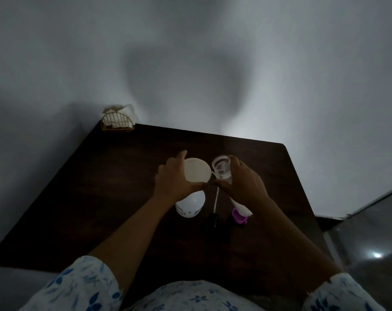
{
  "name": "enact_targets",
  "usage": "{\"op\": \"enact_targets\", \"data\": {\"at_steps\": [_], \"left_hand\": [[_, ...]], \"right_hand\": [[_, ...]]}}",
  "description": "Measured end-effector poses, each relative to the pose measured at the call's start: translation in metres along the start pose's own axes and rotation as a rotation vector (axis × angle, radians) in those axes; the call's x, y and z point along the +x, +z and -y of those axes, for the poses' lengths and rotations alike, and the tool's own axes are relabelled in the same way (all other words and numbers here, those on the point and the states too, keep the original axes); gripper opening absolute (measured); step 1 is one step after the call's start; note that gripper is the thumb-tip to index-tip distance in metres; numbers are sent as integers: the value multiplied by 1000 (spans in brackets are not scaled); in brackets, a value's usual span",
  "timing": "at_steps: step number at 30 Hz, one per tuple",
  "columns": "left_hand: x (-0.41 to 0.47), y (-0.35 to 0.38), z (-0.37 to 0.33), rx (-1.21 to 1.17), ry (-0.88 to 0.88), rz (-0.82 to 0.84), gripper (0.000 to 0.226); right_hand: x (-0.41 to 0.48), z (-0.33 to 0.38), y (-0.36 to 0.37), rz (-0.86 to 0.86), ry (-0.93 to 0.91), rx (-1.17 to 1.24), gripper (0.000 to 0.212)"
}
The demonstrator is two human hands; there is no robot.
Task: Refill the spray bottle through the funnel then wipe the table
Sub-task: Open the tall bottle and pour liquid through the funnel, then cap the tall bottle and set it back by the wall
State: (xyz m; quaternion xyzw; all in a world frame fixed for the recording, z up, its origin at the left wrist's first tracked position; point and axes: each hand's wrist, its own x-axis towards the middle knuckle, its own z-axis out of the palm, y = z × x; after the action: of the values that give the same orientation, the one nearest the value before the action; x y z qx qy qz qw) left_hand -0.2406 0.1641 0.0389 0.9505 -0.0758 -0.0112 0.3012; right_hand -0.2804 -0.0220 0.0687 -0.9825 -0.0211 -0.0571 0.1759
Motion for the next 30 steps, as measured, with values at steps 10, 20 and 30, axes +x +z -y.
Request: {"op": "enact_targets", "data": {"at_steps": [10, 20, 30], "left_hand": [[-40, 7, -65, -253, 534, -288, 55], [-41, 58, -105, -517, 165, 136, 65], [-38, 72, -105, -559, 192, 40, 65]], "right_hand": [[-17, -14, -16, -183, 69, 244, 66], [-29, -26, -27, -270, 41, 478, 60], [-26, -107, 36, -34, 370, 475, 31]]}}
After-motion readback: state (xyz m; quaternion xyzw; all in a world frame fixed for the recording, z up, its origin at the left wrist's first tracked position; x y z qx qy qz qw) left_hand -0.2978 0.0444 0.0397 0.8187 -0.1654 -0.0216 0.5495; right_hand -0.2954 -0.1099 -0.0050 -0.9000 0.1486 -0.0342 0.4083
